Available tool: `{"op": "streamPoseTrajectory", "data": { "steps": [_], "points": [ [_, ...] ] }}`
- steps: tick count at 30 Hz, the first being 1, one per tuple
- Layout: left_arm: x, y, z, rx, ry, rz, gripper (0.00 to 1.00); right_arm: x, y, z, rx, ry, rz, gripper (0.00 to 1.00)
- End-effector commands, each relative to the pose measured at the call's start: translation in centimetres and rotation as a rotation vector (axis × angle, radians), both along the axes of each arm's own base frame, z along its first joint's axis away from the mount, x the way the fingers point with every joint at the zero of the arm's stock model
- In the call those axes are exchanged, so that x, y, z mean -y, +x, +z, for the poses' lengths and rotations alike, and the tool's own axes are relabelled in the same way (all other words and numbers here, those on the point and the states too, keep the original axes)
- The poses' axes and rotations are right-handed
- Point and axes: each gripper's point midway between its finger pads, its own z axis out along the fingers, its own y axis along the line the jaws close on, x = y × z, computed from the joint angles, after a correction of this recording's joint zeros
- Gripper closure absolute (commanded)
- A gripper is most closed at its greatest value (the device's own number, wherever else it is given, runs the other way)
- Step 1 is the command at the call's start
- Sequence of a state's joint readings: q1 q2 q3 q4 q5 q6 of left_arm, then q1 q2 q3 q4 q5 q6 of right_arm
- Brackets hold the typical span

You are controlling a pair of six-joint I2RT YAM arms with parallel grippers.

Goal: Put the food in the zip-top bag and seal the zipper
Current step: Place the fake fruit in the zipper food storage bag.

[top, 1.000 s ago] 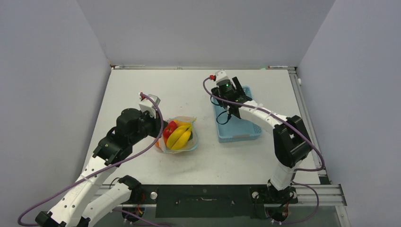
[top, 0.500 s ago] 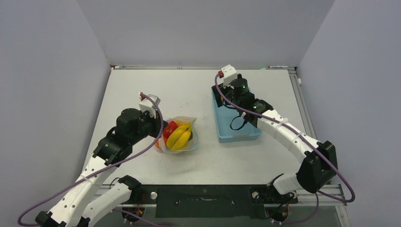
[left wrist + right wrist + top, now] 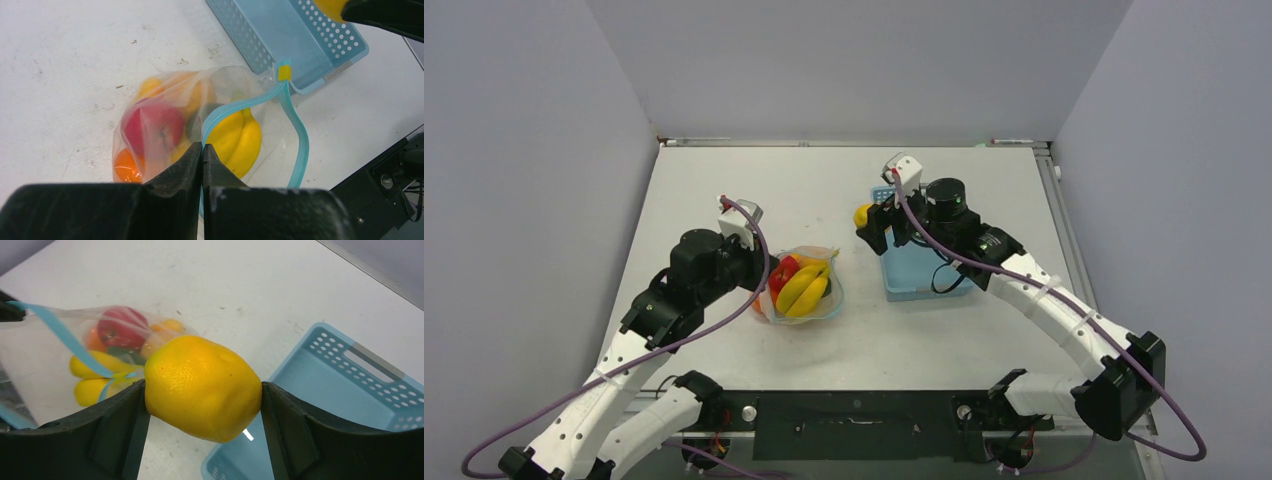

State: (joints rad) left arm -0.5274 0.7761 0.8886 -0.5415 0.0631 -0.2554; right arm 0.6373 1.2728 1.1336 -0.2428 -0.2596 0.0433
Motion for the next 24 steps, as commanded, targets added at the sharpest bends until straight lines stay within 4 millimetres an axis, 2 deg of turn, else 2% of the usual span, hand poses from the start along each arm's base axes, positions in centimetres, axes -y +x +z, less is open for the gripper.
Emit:
{"op": "streamPoseTrajectory", "data": {
  "steps": [1,7,11,15,24],
  "points": [
    [0.0,0.6,1.6,0.046,-0.029,0.018,1.0,-2.5,-4.3,4.2,0.05,0.137,0.202,0.45],
    [-0.1,0.6,1.6,0.045,-0.027,0.021,1.0,-5.1,-8.8,6.2,0.086,0.197,0.382,0.44],
    [-0.1,0.6,1.5,0.043,-0.026,0.021,1.0,-7.0,-11.3,6.7,0.103,0.208,0.469,0.43],
    [-0.1,0.6,1.6,0.047,-0.027,0.021,1.0,-8.9,-12.7,6.1,0.098,0.196,0.517,0.43],
    [0.0,0.3,2.0,0.062,-0.04,0.007,1.0,-12.7,-13.8,3.3,0.057,0.14,0.56,0.43]
  ]
}}
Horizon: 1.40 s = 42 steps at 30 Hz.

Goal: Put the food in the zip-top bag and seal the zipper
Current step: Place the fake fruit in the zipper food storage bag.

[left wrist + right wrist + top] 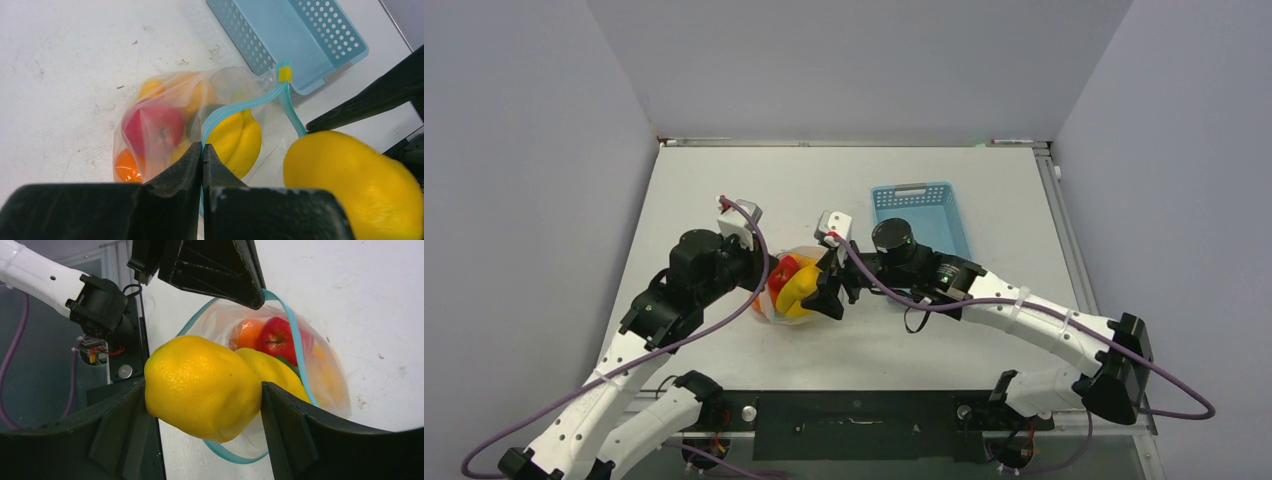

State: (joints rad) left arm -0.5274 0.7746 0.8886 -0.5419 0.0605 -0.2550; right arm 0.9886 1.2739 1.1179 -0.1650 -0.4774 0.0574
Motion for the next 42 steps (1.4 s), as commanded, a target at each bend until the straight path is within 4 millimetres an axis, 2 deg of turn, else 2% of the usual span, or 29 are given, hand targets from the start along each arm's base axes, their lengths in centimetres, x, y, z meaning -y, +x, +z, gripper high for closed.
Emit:
{"op": "streamPoseTrajectory", "data": {
  "steps": [1,7,14,18,25,31,42],
  "points": [
    [0.1,0.2,2.1,0.063,-0.042,0.002,1.0,-2.2,0.3,1.7,0.065,0.05,0.006,0.43],
    [0.2,0.1,2.3,0.068,-0.048,-0.007,1.0,-3.8,1.5,-0.9,0.036,-0.002,-0.03,0.42],
    [0.4,-0.1,2.3,0.066,-0.052,-0.023,1.0,-5.7,2.3,-2.9,0.017,-0.036,-0.035,0.41],
    [0.4,0.0,2.3,0.066,-0.052,-0.023,1.0,-6.8,2.0,-3.4,0.009,-0.036,-0.014,0.4],
    [0.4,0.0,2.3,0.068,-0.052,-0.019,1.0,-7.9,1.8,-5.3,-0.01,-0.075,-0.015,0.24],
    [0.3,0.0,2.3,0.068,-0.051,-0.017,1.0,-7.6,2.0,-4.5,0.022,-0.07,-0.039,0.04],
    [0.4,0.1,2.1,0.064,-0.047,-0.017,1.0,-5.8,2.2,-1.4,0.103,-0.042,-0.075,0.0]
  ]
}}
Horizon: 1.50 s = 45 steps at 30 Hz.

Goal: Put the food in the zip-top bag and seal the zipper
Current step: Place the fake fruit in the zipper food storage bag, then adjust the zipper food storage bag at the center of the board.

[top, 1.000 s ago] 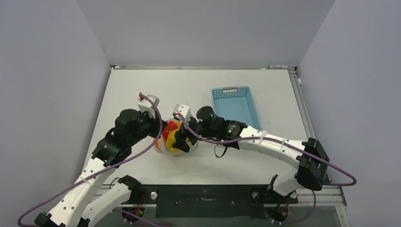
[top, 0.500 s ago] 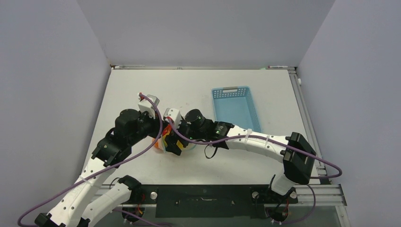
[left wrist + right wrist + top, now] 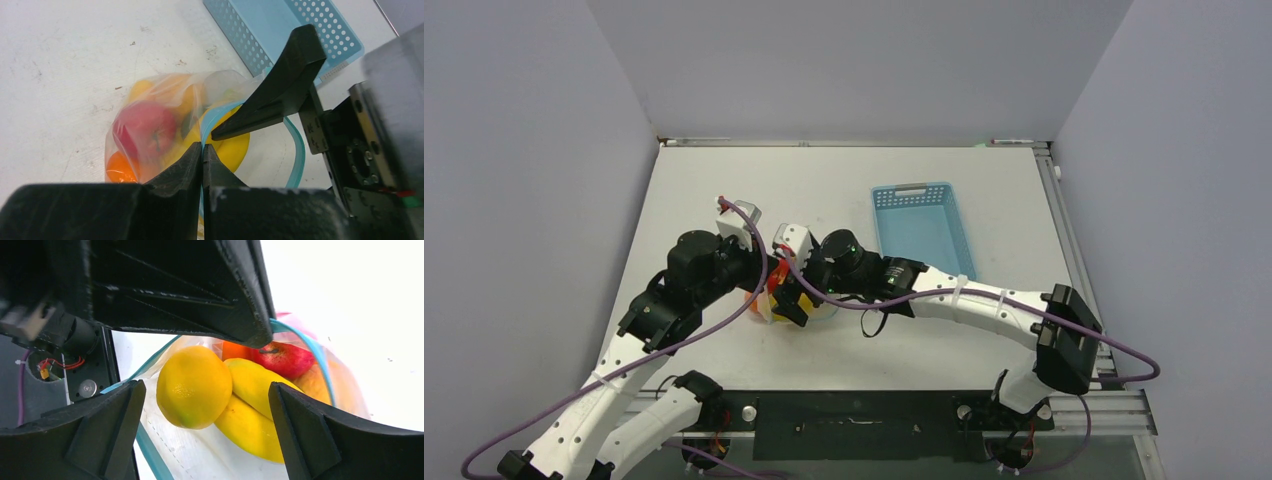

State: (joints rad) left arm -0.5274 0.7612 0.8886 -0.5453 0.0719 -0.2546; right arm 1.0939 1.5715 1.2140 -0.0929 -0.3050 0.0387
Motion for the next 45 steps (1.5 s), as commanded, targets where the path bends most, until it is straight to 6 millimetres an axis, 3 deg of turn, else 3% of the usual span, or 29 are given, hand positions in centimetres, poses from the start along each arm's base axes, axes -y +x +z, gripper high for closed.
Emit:
{"op": "streamPoseTrajectory", "data": {
  "steps": [1,11,21,27,30,37,45],
  "points": [
    [0.3,0.4,1.9,0.057,-0.038,-0.007,1.0,0.8,0.4,6.1,0.115,0.109,-0.016,0.0],
    [0.6,0.2,1.7,0.052,-0.038,-0.025,1.0,4.7,0.6,9.3,0.291,0.093,-0.015,0.0],
    [1.0,-0.2,1.9,0.059,-0.043,-0.063,1.0,9.2,1.4,9.6,0.442,-0.021,-0.041,0.02],
    [1.5,-0.7,2.3,0.07,-0.054,-0.103,1.0,12.1,2.0,8.9,0.511,-0.161,-0.061,0.03],
    [1.5,-0.9,2.5,0.077,-0.056,-0.112,1.0,13.0,1.9,7.5,0.564,-0.241,-0.005,0.09],
    [2.1,-1.6,2.6,0.081,-0.055,-0.157,1.0,14.0,1.8,5.2,0.642,-0.362,0.093,0.13],
    [2.9,-2.5,2.7,0.089,-0.054,-0.209,1.0,13.6,1.4,2.8,0.712,-0.421,0.197,0.14]
  ]
}}
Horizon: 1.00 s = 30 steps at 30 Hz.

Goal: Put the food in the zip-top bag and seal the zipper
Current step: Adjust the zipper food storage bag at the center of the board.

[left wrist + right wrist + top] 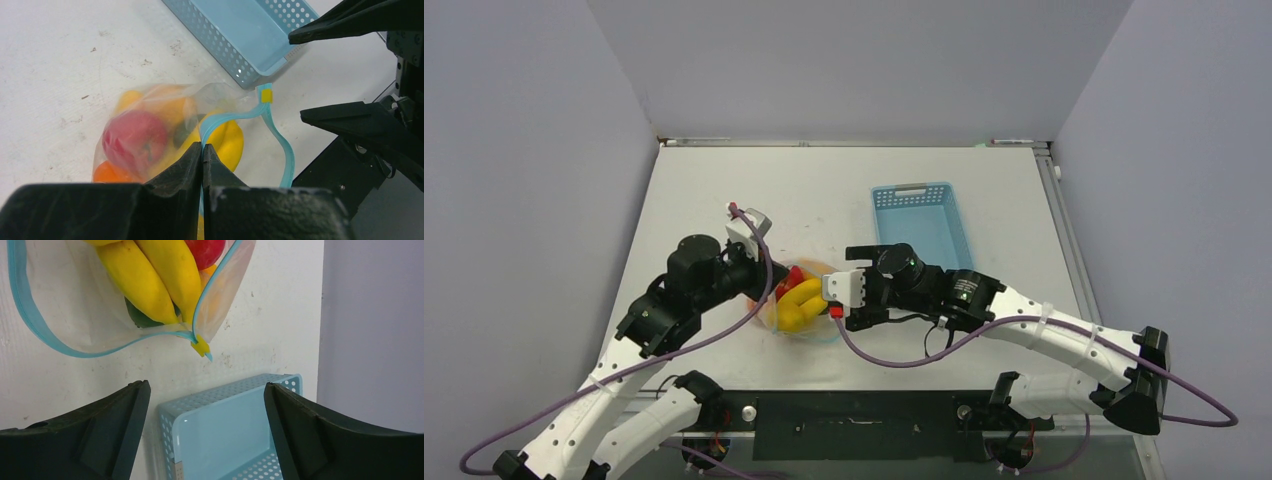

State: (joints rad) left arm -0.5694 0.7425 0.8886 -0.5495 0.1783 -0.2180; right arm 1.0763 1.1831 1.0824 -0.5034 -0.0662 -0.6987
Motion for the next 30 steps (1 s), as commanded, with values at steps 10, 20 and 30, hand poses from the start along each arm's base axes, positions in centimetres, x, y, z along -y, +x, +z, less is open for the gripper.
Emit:
{"op": "streamPoseTrajectory", "data": {
  "steps": [10,20,30],
  "points": [
    [1.3,-0.9,2.2,0.075,-0.038,-0.084,1.0,-1.9,0.3,-0.3,0.086,-0.023,0.103,0.23],
    [1.3,-1.0,2.2,0.074,-0.037,-0.089,1.0,-3.2,0.8,-1.3,0.086,-0.05,0.128,0.43],
    [1.4,-1.0,2.1,0.069,-0.035,-0.092,1.0,-3.8,0.9,-1.5,0.088,-0.039,0.143,0.52]
  ]
}}
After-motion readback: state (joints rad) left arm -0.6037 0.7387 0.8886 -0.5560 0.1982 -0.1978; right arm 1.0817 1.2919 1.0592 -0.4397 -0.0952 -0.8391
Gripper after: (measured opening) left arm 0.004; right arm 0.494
